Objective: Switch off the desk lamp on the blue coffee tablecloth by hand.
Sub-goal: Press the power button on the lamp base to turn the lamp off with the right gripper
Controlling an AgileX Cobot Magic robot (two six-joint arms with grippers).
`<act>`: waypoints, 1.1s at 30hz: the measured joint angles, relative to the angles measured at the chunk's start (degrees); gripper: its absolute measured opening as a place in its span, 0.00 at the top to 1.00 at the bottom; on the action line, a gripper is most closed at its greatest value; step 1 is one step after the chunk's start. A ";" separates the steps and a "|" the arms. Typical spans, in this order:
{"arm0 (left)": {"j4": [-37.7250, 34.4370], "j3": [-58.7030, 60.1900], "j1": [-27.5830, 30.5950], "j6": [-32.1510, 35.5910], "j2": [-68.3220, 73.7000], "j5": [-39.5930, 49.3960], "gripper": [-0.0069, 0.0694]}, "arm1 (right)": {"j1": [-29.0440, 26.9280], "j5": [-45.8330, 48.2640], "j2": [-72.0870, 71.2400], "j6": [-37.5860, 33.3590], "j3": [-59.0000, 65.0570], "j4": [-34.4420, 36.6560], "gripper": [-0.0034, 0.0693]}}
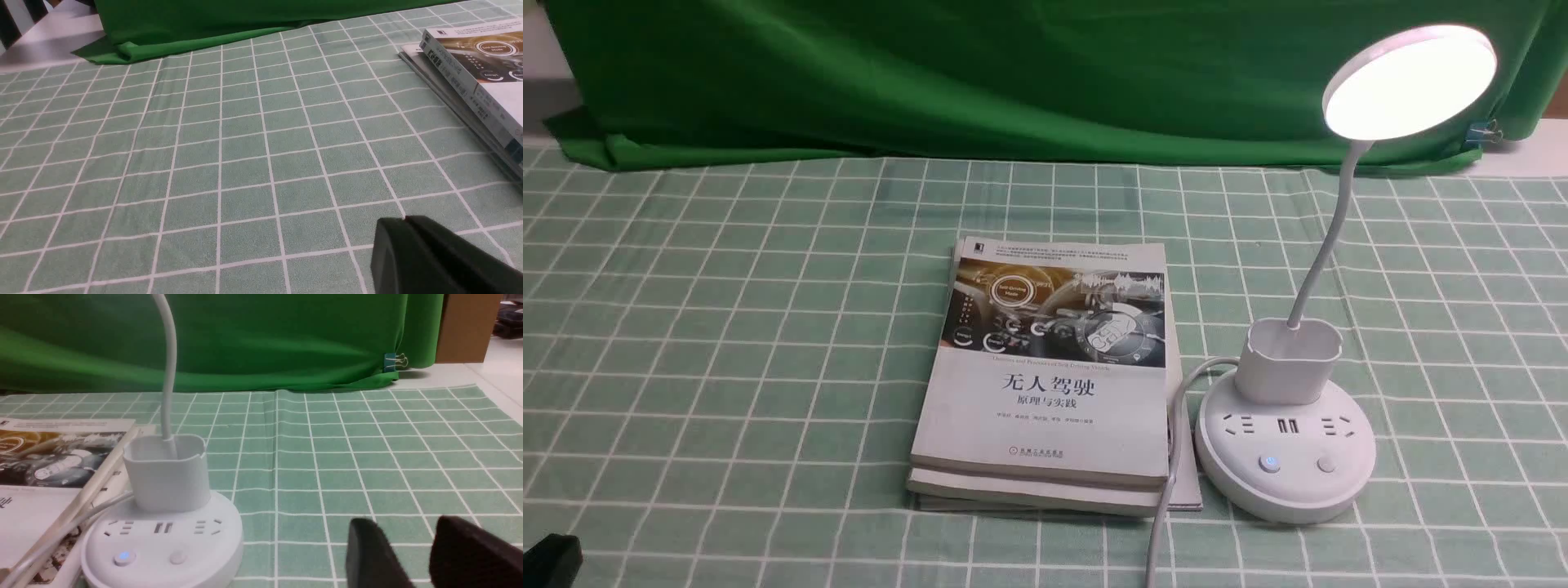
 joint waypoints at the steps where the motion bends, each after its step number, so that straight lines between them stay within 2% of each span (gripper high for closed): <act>1: 0.00 0.00 0.00 0.00 0.00 0.00 0.91 | 0.00 0.00 0.00 0.00 0.00 0.00 0.62; 33: 0.00 0.00 0.00 0.00 0.00 0.00 0.91 | 0.00 -1.19 0.00 0.90 0.00 0.54 0.62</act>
